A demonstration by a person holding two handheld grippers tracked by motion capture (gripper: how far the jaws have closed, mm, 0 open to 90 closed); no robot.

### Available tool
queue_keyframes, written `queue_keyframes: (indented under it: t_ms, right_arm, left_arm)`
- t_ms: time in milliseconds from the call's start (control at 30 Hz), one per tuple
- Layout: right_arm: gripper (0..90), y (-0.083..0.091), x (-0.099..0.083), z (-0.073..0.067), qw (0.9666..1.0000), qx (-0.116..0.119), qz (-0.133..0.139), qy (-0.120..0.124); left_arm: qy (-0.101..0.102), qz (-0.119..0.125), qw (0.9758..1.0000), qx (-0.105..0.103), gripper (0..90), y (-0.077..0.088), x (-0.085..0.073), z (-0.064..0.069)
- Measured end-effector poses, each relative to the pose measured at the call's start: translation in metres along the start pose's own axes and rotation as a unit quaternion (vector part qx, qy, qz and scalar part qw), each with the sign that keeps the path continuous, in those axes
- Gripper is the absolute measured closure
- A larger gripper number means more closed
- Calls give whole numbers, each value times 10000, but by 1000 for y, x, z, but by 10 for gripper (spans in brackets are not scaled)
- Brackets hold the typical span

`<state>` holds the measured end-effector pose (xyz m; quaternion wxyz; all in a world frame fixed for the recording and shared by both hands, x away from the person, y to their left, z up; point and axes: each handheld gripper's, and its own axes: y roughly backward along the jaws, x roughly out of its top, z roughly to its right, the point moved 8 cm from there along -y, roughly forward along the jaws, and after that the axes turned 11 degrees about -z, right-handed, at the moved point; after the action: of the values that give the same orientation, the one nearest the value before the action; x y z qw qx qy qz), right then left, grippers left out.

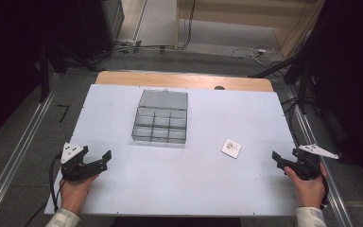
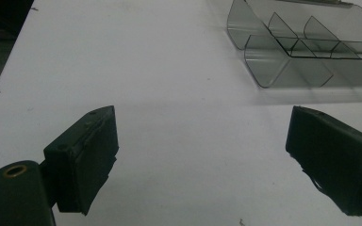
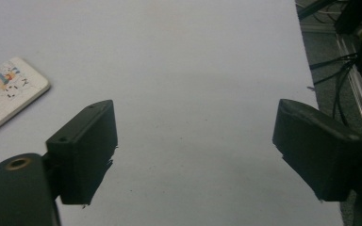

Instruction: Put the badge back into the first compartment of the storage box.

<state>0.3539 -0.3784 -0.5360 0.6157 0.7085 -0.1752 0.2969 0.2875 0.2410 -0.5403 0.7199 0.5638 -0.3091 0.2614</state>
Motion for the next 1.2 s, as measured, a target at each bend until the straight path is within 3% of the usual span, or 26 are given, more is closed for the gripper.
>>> queue_keyframes:
  t_ms: [200, 1200]
  right_arm:
    - [98, 0, 1, -3, 10000, 59, -11, -72]
    - [85, -19, 11, -52, 9979, 359, -214, 495]
  left_arm:
    - [12, 10, 10000, -4, 102, 0, 1, 0]
    - [6, -14, 10000, 10, 102, -1, 0, -1]
